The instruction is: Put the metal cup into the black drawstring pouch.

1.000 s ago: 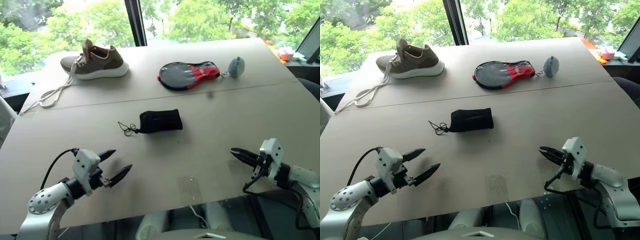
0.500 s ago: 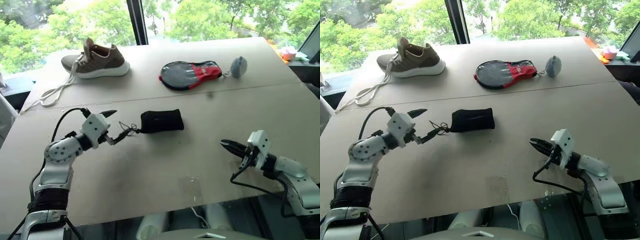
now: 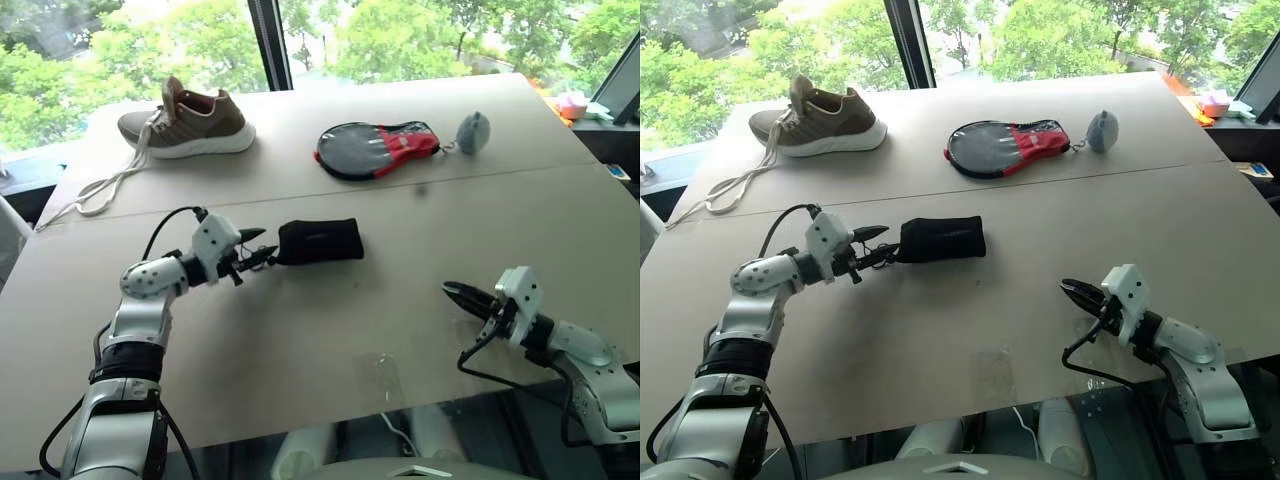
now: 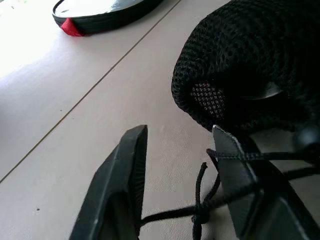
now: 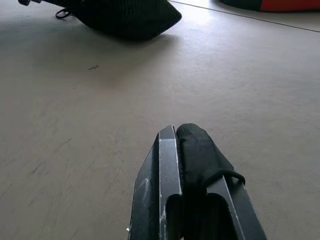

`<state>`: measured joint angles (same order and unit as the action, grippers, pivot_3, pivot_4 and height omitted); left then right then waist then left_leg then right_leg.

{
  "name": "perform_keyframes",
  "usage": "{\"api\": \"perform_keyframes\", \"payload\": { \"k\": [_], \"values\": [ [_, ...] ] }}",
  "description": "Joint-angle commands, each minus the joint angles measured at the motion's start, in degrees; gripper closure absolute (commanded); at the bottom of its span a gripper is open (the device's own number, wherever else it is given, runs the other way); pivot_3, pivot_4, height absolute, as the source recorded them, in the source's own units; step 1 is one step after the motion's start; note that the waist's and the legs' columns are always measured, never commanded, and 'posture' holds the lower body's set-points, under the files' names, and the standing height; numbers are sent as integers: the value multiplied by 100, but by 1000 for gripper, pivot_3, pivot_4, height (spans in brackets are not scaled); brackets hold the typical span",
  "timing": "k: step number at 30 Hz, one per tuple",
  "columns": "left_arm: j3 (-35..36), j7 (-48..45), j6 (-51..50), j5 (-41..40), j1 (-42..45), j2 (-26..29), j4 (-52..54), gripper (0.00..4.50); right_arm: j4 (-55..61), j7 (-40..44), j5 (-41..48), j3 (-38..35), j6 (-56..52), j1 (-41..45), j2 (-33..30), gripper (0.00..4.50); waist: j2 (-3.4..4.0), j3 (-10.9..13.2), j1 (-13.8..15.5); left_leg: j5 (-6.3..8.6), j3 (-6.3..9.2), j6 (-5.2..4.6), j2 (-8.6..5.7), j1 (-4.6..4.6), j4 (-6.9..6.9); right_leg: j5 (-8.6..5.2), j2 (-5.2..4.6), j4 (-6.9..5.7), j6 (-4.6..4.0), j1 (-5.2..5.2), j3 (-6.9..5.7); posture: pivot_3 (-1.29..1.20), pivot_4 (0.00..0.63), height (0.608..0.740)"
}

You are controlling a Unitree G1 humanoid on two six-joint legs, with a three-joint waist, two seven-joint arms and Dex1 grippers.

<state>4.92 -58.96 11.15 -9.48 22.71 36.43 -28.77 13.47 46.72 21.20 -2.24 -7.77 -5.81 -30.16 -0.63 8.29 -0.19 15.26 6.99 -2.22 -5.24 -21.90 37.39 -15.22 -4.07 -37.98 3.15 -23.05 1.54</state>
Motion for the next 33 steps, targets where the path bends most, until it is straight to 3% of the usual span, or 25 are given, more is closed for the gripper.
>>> {"api": "perform_keyframes", "payload": {
  "k": [1,2,7,13,17,22,29,33],
  "values": [
    [14,-148,-139,-149,55,80,79,4123,343,-73,38,-31,49,115,32,4500,0,0,-18,0,0,0,0,0,0,0,0,0,0,0,0,0,150,740],
    [18,-152,-170,-158,53,81,103,4445,382,-88,29,0,33,158,41,4500,0,0,-23,0,0,0,0,1,0,0,0,-1,0,0,1,0,150,740],
    [153,-26,-526,-358,211,77,412,4445,712,-319,-247,612,-234,933,296,4500,0,0,-80,0,0,0,1,3,2,0,2,-5,0,0,2,0,150,740],
    [103,92,-1661,-955,954,-64,1545,4445,190,-840,-1422,1731,-438,2578,957,4500,-8,0,-40,-1,12,2,0,-15,14,0,2,-12,0,-18,-14,0,150,740],
    [-63,28,-2407,-1278,1587,-112,2180,4445,-331,-975,-1324,1725,-821,3701,1501,4500,-9,0,-82,-2,13,1,-8,-61,49,2,2,-11,3,-44,-17,0,150,740],
    [-183,-84,-2757,-1316,1951,-60,2378,4445,-573,-1034,-1097,1640,-1458,4306,1899,4500,-8,0,-191,-2,30,2,-7,-89,67,3,3,-12,5,-65,-32,0,150,740],
    [-383,-304,-2726,-1143,2277,5,2232,4500,-265,-1404,-720,1252,-2203,4474,2239,1334,-7,0,-224,-2,31,2,-9,-90,76,3,3,-34,5,-66,-29,0,150,740],
    [-443,-378,-2732,-1069,2410,9,2223,4500,-49,-1453,-331,1113,-2794,4590,2364,1334,-7,0,-227,-2,30,2,-11,-90,77,4,2,-35,5,-66,-27,0,150,740]
  ]
}}
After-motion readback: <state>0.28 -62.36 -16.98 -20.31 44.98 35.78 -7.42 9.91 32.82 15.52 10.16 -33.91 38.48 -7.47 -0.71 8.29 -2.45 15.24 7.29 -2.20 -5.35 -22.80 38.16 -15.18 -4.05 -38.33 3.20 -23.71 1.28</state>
